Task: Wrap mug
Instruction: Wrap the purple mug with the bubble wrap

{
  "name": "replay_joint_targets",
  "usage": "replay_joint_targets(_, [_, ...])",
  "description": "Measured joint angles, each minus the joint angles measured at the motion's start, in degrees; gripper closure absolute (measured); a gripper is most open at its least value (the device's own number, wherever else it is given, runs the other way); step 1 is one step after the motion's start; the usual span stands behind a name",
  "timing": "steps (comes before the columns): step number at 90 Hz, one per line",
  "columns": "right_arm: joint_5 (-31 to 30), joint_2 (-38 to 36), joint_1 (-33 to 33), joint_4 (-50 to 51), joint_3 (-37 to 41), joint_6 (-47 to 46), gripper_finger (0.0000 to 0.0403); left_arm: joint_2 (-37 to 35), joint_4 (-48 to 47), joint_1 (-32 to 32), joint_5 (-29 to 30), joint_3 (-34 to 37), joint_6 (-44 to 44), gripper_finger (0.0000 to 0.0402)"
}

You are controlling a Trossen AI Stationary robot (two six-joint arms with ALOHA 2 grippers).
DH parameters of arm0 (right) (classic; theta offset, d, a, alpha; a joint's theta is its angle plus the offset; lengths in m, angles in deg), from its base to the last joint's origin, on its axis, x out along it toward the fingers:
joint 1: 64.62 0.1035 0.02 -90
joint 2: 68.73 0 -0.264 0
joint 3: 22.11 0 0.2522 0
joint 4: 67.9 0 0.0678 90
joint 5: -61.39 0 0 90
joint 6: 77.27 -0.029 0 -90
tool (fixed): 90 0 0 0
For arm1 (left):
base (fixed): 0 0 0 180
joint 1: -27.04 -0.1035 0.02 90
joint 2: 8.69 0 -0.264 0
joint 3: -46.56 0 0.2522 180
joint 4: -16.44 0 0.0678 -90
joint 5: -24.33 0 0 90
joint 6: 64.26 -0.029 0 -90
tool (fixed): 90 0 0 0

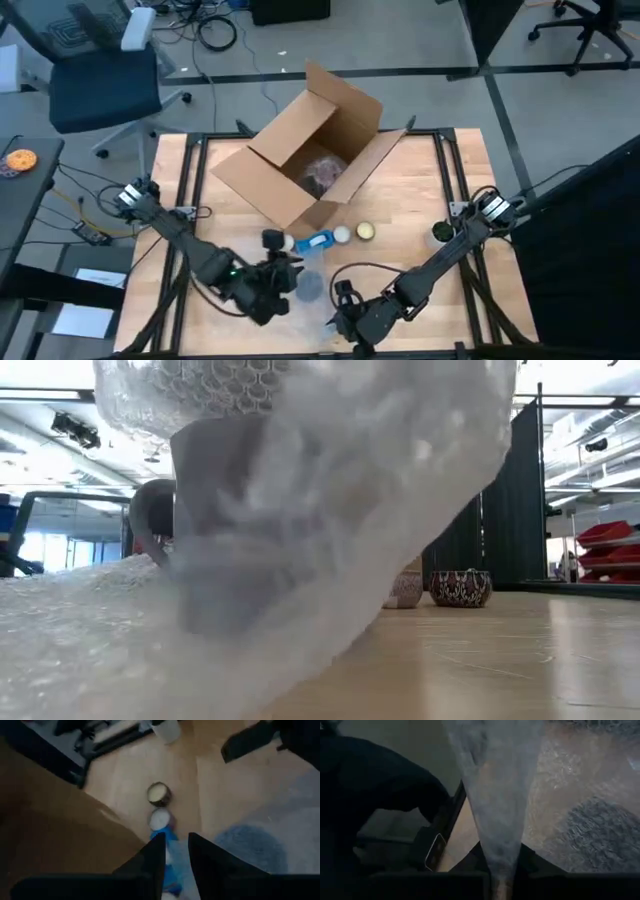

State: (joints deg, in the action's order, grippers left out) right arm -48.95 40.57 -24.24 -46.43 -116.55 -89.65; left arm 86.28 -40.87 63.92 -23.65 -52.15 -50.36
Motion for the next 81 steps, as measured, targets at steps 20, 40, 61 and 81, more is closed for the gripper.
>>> replay_joint_targets(20, [-1.4, -1.7, 2.1, 0.1, 0.0, 0.3, 0.0403, 0.1, 5.7, 0.5, -8.2, 8.2, 3.6, 0.0332])
replay_joint_targets(40, [-4.5, -2.4, 1.6, -0.2, 0.0, 0.7, 0.0403, 0.1, 15.0, 3.2, -12.1, 13.5, 6.3, 0.0332])
replay_joint_targets(61, [-5.0, -2.4, -1.6, -1.6, 0.0, 0.7, 0.0403, 0.1, 20.4, 5.6, -12.3, 17.2, 10.4, 0.0333])
replay_joint_targets(81, [-5.6, -2.4, -5.4, -2.0, 0.0, 1.5, 0.0403, 0.7, 24.3, 6.8, -12.4, 19.9, 12.3, 0.0333])
